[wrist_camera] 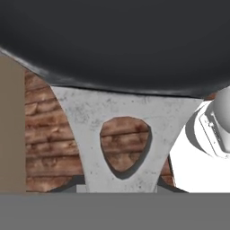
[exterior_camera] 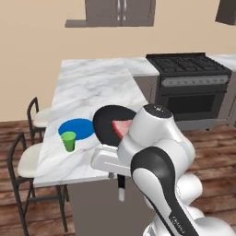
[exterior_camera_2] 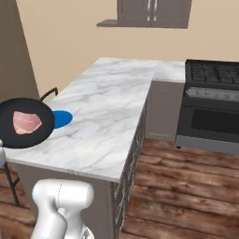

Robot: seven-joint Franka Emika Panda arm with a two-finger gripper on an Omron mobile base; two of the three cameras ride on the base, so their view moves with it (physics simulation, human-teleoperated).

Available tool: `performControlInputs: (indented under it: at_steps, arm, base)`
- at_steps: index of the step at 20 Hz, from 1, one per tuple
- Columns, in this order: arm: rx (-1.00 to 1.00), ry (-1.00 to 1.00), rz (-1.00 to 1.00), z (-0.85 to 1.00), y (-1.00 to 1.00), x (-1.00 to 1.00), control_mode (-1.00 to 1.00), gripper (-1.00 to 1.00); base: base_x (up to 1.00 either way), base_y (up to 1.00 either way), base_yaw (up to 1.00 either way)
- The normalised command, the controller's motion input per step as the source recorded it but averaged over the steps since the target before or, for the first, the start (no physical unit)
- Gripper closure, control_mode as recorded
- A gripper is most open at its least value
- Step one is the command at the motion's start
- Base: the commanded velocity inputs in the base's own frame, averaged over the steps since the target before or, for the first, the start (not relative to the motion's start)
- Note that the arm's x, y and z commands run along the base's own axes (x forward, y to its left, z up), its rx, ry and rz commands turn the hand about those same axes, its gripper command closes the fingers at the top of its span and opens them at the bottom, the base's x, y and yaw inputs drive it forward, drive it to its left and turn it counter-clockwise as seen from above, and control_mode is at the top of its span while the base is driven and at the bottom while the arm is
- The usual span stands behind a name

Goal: Pick up the pan with the steak in it and place it on the dining table. Then place the steak on the plate.

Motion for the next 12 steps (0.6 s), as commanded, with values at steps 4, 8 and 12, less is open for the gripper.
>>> performControlInputs:
  at_steps: [4, 8, 12]
  arm:
    - [0.0, 0.0, 0.0, 0.0, 0.0, 0.0, 1.0, 1.0]
    - [0.0, 0.0, 0.0, 0.0, 0.0, 0.0, 1.0, 1.0]
    - [0.0, 0.0, 0.0, 0.0, 0.0, 0.0, 1.0, 1.0]
  base:
    - [0.2, 0.24, -0.33]
    - [0.08, 0.14, -0.33]
    - [0.0, 0.02, -0.03]
